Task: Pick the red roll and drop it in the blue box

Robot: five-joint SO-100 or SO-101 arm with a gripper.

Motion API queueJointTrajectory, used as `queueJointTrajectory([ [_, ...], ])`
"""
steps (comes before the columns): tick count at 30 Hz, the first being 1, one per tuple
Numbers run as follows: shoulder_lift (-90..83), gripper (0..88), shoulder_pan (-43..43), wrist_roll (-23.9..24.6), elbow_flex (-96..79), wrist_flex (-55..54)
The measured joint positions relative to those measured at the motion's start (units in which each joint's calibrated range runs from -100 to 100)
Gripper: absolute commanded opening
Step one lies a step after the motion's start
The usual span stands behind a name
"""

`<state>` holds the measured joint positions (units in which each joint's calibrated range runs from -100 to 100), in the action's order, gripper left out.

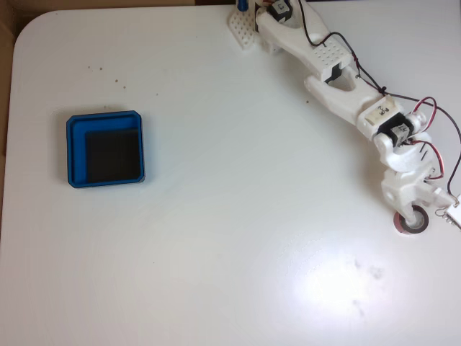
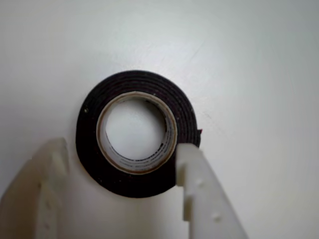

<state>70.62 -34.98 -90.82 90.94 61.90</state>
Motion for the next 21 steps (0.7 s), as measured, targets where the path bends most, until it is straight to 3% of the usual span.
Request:
queueJointTrajectory([
  [7,3.13,20.0,0.00,0.00,2.96,-5.67],
  [21,6.69,20.0,-0.20,-0.08,3.05,-6.08],
])
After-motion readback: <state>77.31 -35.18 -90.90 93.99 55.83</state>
